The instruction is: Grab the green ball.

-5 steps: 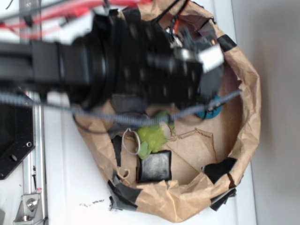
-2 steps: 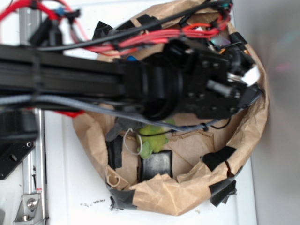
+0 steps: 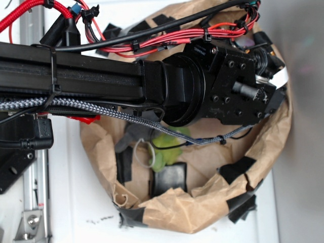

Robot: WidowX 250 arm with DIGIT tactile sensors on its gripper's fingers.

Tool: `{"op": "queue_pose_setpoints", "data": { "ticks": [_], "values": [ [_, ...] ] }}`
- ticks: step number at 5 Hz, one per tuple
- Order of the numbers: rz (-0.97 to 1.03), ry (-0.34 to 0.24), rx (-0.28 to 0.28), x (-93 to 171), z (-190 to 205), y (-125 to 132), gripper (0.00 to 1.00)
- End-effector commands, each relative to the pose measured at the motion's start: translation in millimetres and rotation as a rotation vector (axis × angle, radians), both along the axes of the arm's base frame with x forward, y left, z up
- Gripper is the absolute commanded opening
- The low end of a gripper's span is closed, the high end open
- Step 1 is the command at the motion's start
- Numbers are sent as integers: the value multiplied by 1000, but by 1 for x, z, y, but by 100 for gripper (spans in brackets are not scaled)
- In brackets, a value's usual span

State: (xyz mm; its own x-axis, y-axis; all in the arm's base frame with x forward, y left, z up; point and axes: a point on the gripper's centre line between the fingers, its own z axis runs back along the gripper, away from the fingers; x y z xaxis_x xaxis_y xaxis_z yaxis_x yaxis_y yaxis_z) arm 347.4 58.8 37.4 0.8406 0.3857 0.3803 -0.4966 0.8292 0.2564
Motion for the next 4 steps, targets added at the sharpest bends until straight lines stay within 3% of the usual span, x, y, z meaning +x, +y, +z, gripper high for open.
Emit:
{"op": "queue_pose_setpoints", "data": {
  "ticks": [1, 2, 3, 4],
  "values": [
    [-11, -13, -76, -19, 16, 18, 0],
    [-39, -32, -94, -33, 28, 12, 0],
    [-124, -76, -160, -57, 58, -14, 0],
    [-188, -21, -230, -66, 73, -26, 0]
  ]
}}
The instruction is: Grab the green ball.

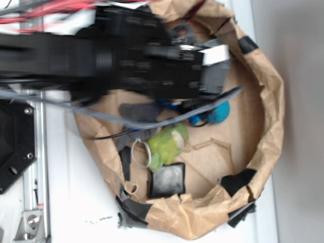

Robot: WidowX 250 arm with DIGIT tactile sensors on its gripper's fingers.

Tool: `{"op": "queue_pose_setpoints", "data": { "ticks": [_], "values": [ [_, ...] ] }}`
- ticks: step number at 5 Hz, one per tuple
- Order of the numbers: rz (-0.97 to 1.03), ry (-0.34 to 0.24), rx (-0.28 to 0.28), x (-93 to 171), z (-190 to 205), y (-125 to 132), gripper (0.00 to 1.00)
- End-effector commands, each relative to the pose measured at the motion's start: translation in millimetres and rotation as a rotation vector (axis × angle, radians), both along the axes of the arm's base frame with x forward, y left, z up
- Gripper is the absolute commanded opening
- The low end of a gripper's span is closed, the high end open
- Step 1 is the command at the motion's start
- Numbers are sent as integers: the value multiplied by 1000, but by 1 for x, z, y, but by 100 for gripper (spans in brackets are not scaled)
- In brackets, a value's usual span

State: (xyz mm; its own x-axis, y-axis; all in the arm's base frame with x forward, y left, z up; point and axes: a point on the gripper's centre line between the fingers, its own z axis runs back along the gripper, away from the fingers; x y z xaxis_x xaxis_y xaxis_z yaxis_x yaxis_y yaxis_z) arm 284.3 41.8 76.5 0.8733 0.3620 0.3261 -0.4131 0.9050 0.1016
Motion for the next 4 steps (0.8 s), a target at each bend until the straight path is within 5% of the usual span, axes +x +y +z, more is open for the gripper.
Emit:
{"op": "queue_pose_setpoints", "data": {
  "ticks": [1, 2, 4],
  "values": [
    [-319, 163, -206, -4, 55, -16, 0],
    [-392, 215, -243, 5, 73, -31, 0],
    [-445, 261, -124, 15, 75, -40, 0]
  ]
}}
